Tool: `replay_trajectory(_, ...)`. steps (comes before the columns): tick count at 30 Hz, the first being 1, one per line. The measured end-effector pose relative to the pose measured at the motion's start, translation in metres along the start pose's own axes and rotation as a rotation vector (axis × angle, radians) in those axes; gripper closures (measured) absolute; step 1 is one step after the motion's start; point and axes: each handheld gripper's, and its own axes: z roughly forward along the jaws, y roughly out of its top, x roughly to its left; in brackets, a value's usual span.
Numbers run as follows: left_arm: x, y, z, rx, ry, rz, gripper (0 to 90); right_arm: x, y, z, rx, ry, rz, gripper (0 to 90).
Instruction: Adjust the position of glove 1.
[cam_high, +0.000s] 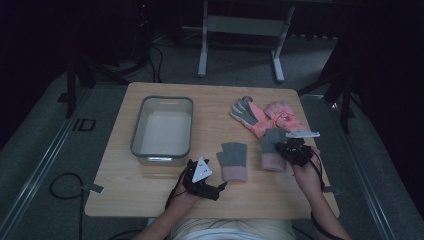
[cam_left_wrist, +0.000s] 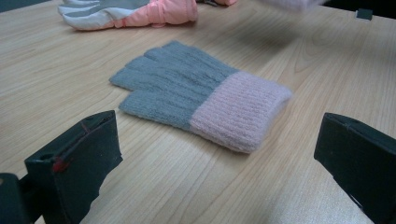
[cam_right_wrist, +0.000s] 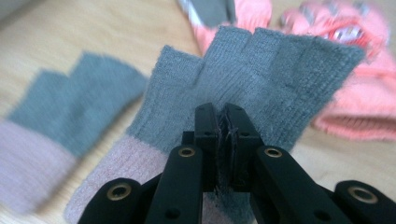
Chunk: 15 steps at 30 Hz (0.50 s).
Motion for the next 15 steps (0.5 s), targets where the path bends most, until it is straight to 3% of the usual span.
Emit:
replay_trajectory(5, 0.001, 0.000, 0.000, -0.003, -0.006, -0.008, 0.0, 0.008, 0.016, -0.008, -0.022, 0.013, -0.011, 85.0)
replay_trajectory(9, 0.001, 0.000, 0.000, -0.005, -0.009, -0.008, 0.0, 0.028, 0.038, -0.016, -0.071, 0.058, -0.011, 84.9)
replay_trajectory(11, 0.001, 0.000, 0.000, -0.005, -0.009, -0.008, 0.0, 0.031, 0.041, -0.016, -0.074, 0.066, -0.016, 84.9)
replay_trajectory(12, 0.001, 0.000, 0.000, -0.001, -0.002, -0.004, 0.0, 0.042, 0.047, -0.016, -0.089, 0.085, -0.018, 84.9)
replay_trajectory(15, 0.001, 0.000, 0.000, 0.000, 0.000, -0.003, 0.0, 0.055, 0.053, -0.012, -0.096, 0.108, -0.023, 84.9)
